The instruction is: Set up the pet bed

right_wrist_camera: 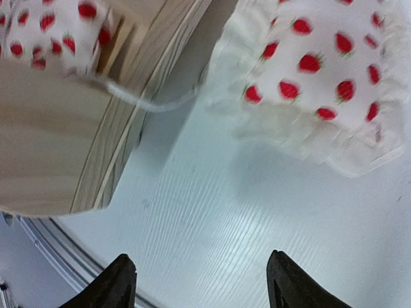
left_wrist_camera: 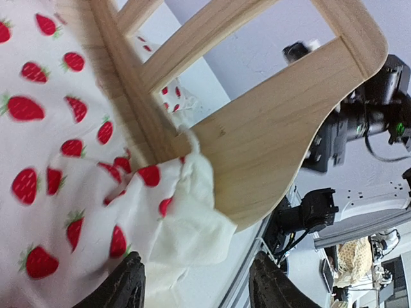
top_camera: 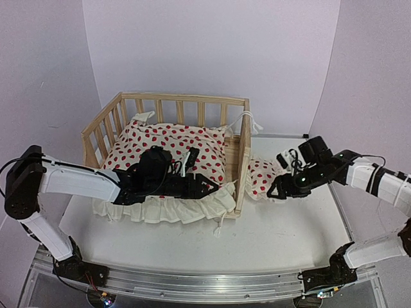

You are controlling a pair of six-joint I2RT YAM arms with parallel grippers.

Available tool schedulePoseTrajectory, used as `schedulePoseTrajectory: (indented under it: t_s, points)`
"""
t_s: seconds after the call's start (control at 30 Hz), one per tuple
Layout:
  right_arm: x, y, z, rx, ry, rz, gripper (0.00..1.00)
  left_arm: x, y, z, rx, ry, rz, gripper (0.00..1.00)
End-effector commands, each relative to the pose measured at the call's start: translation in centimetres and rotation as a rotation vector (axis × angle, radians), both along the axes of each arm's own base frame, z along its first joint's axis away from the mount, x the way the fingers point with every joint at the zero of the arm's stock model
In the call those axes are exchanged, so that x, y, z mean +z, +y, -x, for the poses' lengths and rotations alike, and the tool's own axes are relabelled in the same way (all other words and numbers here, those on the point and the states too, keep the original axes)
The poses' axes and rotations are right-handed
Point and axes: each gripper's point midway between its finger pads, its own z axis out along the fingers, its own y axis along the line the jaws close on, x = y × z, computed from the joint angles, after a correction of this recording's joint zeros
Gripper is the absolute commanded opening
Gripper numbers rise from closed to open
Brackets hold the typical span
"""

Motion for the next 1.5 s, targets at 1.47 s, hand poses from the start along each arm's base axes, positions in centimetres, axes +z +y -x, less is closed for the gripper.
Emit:
schedulePoseTrajectory:
  t_s: [1.47]
  points:
    - [9.4,9.3,-17.9,0.222,-0.591,-0.365,0.77,7.3,8.8,4.3,0.389,-0.331,-0.166,0.86]
